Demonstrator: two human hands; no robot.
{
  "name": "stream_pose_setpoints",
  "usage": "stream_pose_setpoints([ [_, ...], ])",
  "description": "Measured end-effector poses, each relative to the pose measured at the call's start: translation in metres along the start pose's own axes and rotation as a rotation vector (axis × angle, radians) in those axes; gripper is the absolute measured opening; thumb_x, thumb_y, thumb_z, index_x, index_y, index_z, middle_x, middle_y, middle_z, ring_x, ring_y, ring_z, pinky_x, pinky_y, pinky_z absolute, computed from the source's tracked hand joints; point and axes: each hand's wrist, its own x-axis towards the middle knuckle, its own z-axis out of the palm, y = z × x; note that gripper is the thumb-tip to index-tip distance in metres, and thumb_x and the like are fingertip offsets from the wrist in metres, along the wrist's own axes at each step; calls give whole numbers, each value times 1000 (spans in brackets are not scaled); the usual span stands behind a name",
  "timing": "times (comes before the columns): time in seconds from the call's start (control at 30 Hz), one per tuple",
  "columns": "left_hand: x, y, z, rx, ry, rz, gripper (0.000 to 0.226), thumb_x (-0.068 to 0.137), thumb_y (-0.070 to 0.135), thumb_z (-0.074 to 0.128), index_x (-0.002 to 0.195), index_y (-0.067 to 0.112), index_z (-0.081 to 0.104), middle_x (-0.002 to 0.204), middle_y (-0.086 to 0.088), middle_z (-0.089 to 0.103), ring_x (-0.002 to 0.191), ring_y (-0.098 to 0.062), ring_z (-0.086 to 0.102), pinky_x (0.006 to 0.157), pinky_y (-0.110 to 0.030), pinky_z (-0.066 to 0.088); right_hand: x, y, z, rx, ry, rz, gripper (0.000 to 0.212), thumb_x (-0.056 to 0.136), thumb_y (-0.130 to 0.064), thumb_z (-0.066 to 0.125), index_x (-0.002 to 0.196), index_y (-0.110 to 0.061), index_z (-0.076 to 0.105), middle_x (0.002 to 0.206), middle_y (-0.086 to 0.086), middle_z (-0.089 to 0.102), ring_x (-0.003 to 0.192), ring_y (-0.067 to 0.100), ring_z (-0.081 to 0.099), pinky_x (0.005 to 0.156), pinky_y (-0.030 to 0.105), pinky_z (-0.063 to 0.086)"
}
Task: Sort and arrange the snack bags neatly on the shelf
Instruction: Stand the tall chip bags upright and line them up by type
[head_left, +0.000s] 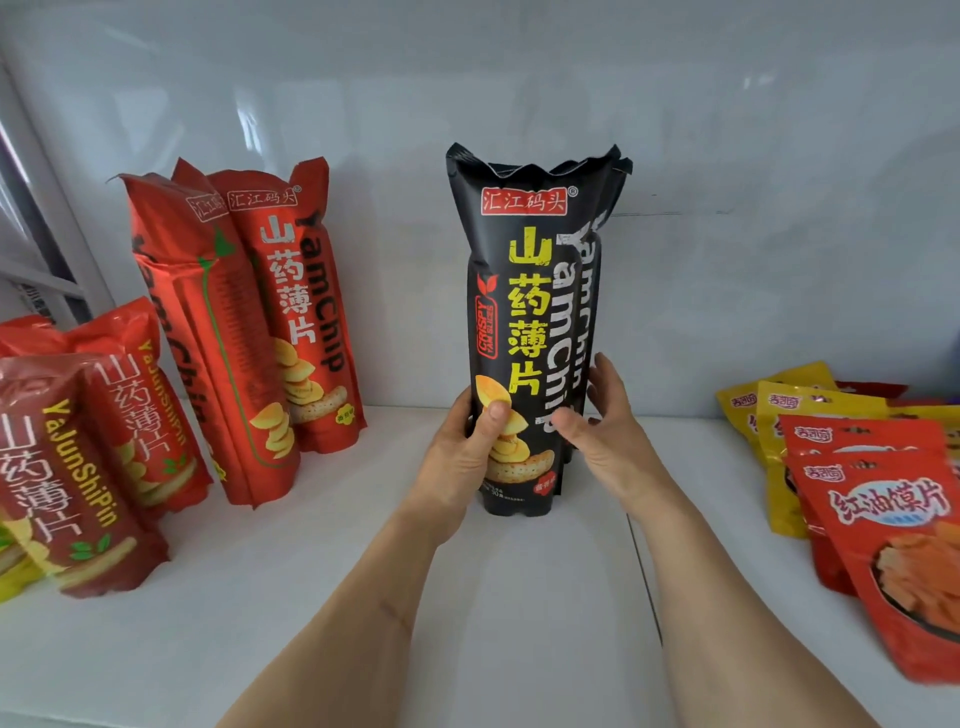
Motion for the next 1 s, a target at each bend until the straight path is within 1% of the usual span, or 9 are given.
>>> stream_pose_setpoints([
  [0.1,1,0,7,-12,-32,2,75,72,67,68,135,31,54,125,9,69,115,-9,65,93,-25,51,3,8,-1,11,-9,-8,84,62,-47,89,123,-54,32,116,-40,45,92,-35,47,67,-2,43],
  [0.2,5,0,10,-23,-56,-4,77,70,70,70,135,32,54,126,9,68,115,-8,65,88,-19,51,8,14,-6,20,32,11,87,71,-28,80,138,-40,26,118,-36,43,87,-35,49,66,-1,44],
  [0.27,9,-1,12,-30,-73,-4,81,67,73,70,135,32,54,127,9,68,116,-8,64,85,-16,52,11,16,-9,-4,42,26,99,67,-38,79,148,-38,21,131,-33,42,105,-27,48,78,5,44],
  [0.33,14,-3,14,-39,-82,-8,82,66,73,71,135,31,55,128,7,68,117,-10,64,87,-18,53,14,17,-13,-36,59,53,112,63,-47,79,154,-34,15,151,-19,35,132,-5,37,97,20,38],
  [0.4,19,-6,17,-47,-83,-13,80,69,70,71,136,29,54,129,6,67,119,-12,63,95,-26,51,16,19,-16,-32,65,66,113,63,-48,79,155,-32,15,156,-12,32,141,6,31,103,29,37],
  [0.57,29,-12,24,-74,-80,-19,73,76,62,72,137,29,53,129,5,67,120,-14,63,103,-35,48,26,23,-23,15,79,74,110,64,-47,79,154,-31,20,153,-11,39,138,6,38,101,29,41],
  [0.73,36,-17,27,-66,-62,-37,63,82,54,70,138,29,52,130,6,67,121,-15,62,106,-40,47,33,26,-27,40,82,92,111,60,-57,86,151,-29,30,149,-11,47,136,7,44,111,41,42],
  [0.87,34,-14,26,-53,-68,-55,58,86,50,68,138,29,53,128,8,67,119,-10,63,99,-29,50,30,29,-27,29,97,106,109,60,-60,84,151,-29,31,148,-11,47,135,8,44,111,43,42],
  [1.0,22,-12,18,19,29,-102,70,82,51,70,143,25,48,135,9,61,122,-7,59,83,-14,49,21,31,-27,-39,116,159,120,49,-76,79,149,-30,34,148,-10,48,136,11,45,111,42,41],
])
